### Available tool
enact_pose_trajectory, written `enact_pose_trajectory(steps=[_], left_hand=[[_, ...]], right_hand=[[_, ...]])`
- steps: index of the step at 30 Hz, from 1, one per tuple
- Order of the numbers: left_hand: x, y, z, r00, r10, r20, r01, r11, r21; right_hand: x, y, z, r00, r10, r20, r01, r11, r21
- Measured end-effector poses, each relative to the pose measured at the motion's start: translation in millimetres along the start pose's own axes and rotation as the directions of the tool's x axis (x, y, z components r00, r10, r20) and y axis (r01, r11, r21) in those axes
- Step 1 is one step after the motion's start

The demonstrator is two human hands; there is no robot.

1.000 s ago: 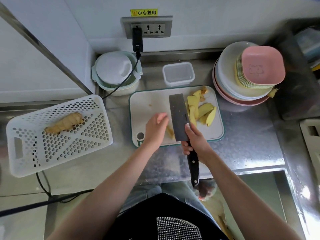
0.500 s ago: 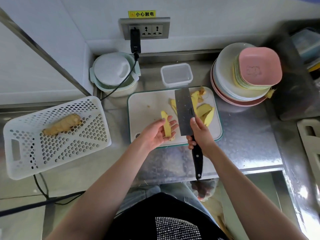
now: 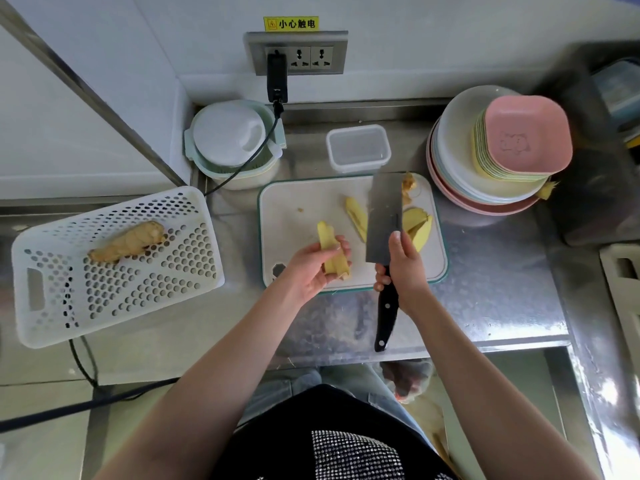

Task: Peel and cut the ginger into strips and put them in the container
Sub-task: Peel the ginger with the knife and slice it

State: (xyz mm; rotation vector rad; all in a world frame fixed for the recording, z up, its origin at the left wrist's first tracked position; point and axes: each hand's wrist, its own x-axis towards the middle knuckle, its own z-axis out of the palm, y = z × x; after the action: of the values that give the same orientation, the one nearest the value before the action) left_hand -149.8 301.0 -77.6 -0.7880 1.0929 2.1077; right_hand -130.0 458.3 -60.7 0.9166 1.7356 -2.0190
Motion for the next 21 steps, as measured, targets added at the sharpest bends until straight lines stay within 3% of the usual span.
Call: enact_pose_trajectory(steps=[3, 8, 14, 18, 21], left_hand=[[2, 4, -11, 0.994, 0.060, -0.088, -0.059, 0.998, 0.018], [16, 4, -16, 0.943, 0.278, -0.182, -0.164, 0.865, 0.473], [21, -3, -8, 0.915, 0.358, -0.186, -0.113, 0.669, 0.734], [16, 3, 0, 0.829, 0.492, -0.264, 0.052, 0.403, 0.914], [19, 1, -6, 0.779, 0.576, -0.248, 0.016, 0.376, 0.926]], right_hand=[[4, -1, -19, 0.999, -0.038, -0.036, 0.036, 0.997, -0.062], [3, 4, -37, 0.994, -0.079, -0.080, 0.069, 0.991, -0.111], [2, 10, -27, 0.994, -0.100, -0.042, 0.089, 0.972, -0.220], [2, 10, -18, 0.996, -0.089, -0.020, 0.083, 0.971, -0.225], [2, 11, -17, 0.997, -0.076, -0.021, 0.070, 0.974, -0.216]])
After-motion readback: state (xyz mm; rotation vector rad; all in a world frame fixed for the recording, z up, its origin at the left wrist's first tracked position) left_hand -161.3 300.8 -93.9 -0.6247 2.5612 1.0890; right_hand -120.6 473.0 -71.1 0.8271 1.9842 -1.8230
